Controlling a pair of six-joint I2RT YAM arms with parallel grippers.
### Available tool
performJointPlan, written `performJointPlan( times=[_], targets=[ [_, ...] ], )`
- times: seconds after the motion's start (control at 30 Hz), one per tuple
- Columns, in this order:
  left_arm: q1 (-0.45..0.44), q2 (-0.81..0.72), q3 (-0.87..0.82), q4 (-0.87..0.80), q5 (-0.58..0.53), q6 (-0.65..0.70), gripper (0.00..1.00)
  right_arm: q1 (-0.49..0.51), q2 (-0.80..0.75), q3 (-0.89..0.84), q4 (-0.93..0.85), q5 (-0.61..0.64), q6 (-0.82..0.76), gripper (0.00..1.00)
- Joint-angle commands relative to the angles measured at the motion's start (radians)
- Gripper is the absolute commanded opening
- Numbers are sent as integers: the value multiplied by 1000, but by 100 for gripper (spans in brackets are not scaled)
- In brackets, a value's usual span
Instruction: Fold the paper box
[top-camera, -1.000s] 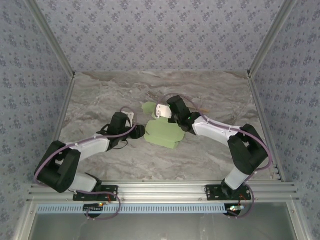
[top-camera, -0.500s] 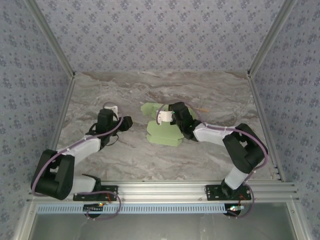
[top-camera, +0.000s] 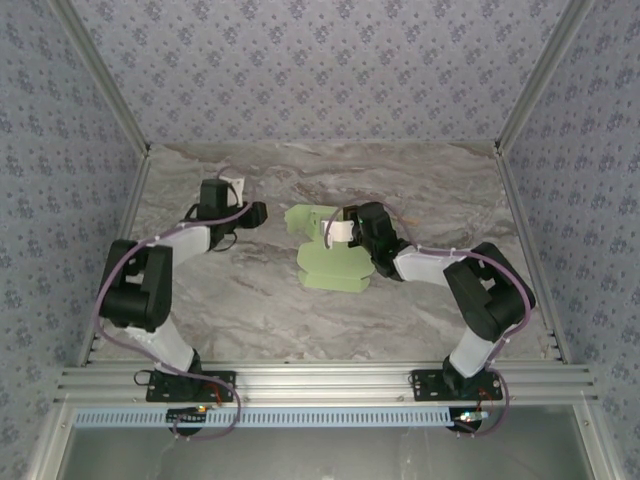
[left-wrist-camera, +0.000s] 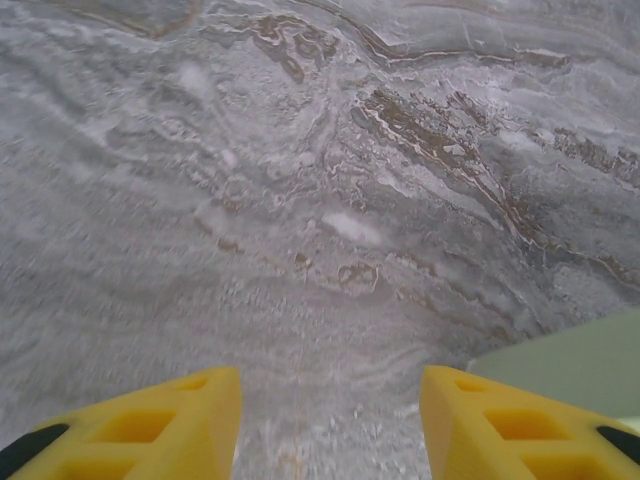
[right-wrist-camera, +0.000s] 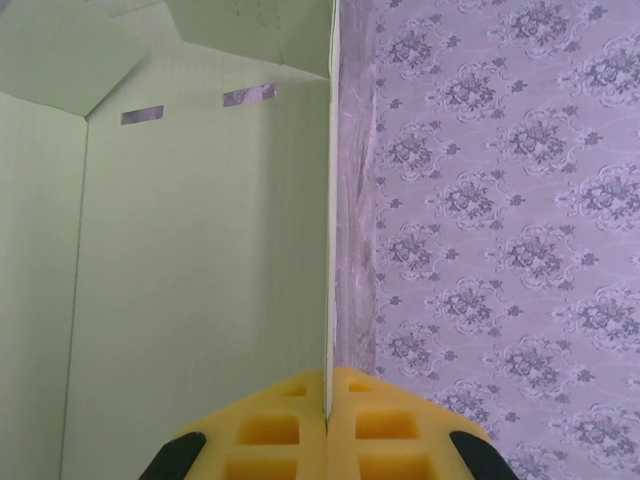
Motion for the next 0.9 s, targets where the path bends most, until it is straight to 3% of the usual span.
performJointPlan(
  times=[0.0, 0.23, 0.4, 0.87],
  targets=[
    [4, 84, 102, -116, 87, 89, 50, -9, 16, 2, -12, -37, 14, 0],
    [-58, 243, 270, -222, 196, 201, 48, -19, 24, 33, -60, -51, 42, 0],
    [-75, 231, 235, -161, 302, 218, 48, -30, 26, 47, -87, -62, 55, 0],
    [-116, 171, 138, -82, 381, 268, 48, -28, 64, 53, -51, -33, -15, 0]
  ],
)
